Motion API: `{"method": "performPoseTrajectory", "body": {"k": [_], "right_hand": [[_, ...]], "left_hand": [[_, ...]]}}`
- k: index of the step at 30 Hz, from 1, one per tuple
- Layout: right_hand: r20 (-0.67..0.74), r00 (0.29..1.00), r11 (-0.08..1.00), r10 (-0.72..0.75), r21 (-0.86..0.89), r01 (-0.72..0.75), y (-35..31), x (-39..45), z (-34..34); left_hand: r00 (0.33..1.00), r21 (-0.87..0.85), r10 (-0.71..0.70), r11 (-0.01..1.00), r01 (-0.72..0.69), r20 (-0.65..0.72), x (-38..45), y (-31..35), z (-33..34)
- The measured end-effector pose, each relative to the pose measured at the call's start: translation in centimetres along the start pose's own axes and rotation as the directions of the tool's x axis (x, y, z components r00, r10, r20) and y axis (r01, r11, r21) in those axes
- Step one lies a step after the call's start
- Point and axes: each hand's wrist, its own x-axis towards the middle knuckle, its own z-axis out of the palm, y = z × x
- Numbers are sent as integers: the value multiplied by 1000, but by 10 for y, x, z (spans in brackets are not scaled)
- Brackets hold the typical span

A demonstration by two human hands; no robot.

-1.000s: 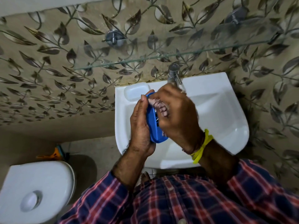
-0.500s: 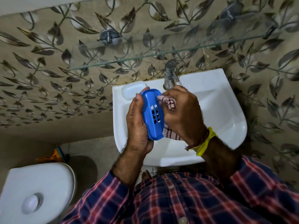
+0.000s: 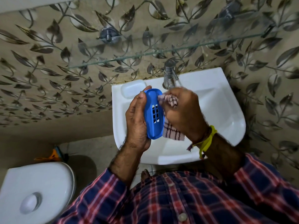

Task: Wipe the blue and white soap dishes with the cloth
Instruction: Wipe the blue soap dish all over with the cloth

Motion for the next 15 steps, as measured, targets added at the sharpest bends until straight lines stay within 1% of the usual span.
{"method": "performPoseTrajectory", "body": {"k": [1,2,3,6,7,10,11,15], "right_hand": [[-40,999,1000,3,10,-2,-1,7,1],[-51,999,1000,6,8,-6,-1,11,2],[-40,999,1000,7,6,-7,-1,12,3],[61,998,1000,15,10,-15,2,-4,1],[56,998,1000,14,15,-15,1,-8,1],[-66,995,996,72,52,-69,3,4,4],[-61,994,994,93,58,-90,3,9,4],[111,991,997,74,26,-78,7,-5,4]], "left_hand": [[1000,0,-6,1000,6,16,1,0,1],[1000,-3,-13,1000,13,28,2,0,1],[999,-4,-16,1000,16,38,3,0,0],[1000,6,-6,1000,6,30,5,-2,-7],[999,10,-8,1000,8,35,5,-2,-7],[998,17,-26,1000,25,64,4,-4,-4],[997,8,-30,1000,30,68,3,-5,-4],[999,-36,-17,999,18,28,8,-2,-7]]}}
